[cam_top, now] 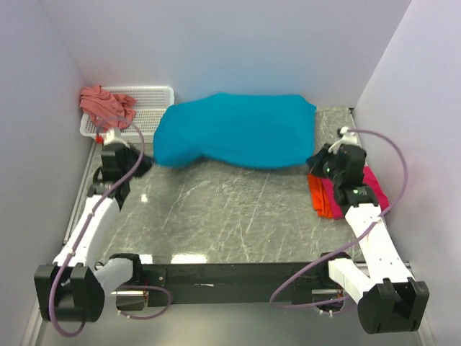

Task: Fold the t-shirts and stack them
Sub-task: Flatten the tshirt out

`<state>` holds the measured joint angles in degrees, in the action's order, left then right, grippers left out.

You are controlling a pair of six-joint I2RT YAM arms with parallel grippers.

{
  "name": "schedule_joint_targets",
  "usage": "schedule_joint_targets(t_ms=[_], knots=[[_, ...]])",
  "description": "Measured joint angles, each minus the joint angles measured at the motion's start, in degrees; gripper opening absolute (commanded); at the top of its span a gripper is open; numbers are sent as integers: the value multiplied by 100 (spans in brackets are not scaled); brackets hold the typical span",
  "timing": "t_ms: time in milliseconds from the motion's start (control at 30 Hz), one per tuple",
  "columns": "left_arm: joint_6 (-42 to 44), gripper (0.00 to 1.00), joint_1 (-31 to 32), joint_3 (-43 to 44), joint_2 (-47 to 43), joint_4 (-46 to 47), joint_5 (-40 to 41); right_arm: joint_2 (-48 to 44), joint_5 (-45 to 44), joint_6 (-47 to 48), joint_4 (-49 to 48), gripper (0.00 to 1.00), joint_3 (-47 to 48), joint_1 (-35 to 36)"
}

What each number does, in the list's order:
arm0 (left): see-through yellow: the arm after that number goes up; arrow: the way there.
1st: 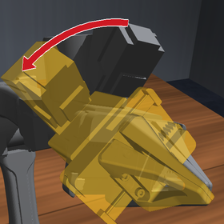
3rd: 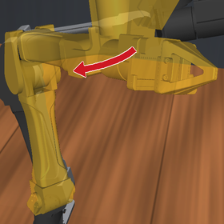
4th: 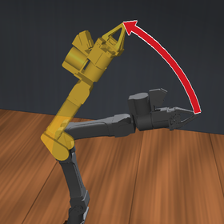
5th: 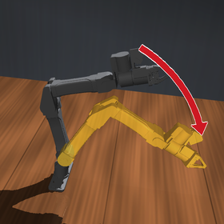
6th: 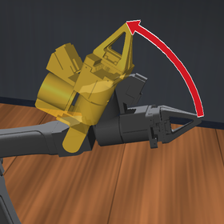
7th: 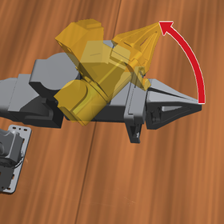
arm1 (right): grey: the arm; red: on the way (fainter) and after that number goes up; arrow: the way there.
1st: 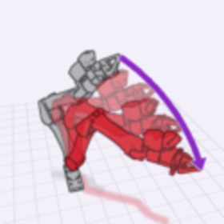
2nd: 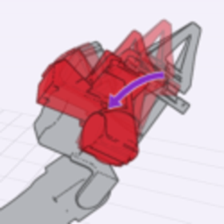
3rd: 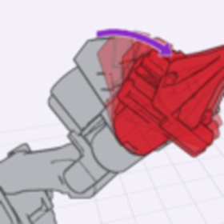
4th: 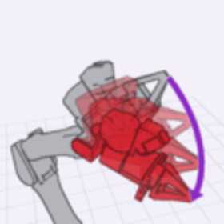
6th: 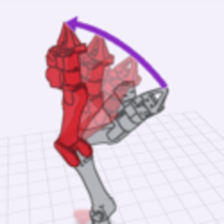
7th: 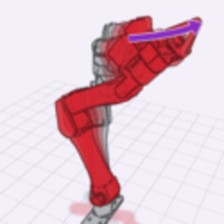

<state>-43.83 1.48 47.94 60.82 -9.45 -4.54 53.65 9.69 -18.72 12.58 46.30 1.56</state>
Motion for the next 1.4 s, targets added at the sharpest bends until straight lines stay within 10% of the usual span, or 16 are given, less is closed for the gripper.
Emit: schedule_joint_targets(t_ms=[333, 867, 1400], knots=[[-970, 0, 120, -1714, -1478, -1482, 577, -164, 90, -243, 813, 0, -1178, 0], [-2656, 1, 133, -1027, -2811, -4977, 1381, -1318, 116, -1423, 2590, 0, -1480, 0], [-2581, 1, 157, -975, -1989, -4868, 1233, -1023, 96, -1766, 2745, 0, -1633, -2]])
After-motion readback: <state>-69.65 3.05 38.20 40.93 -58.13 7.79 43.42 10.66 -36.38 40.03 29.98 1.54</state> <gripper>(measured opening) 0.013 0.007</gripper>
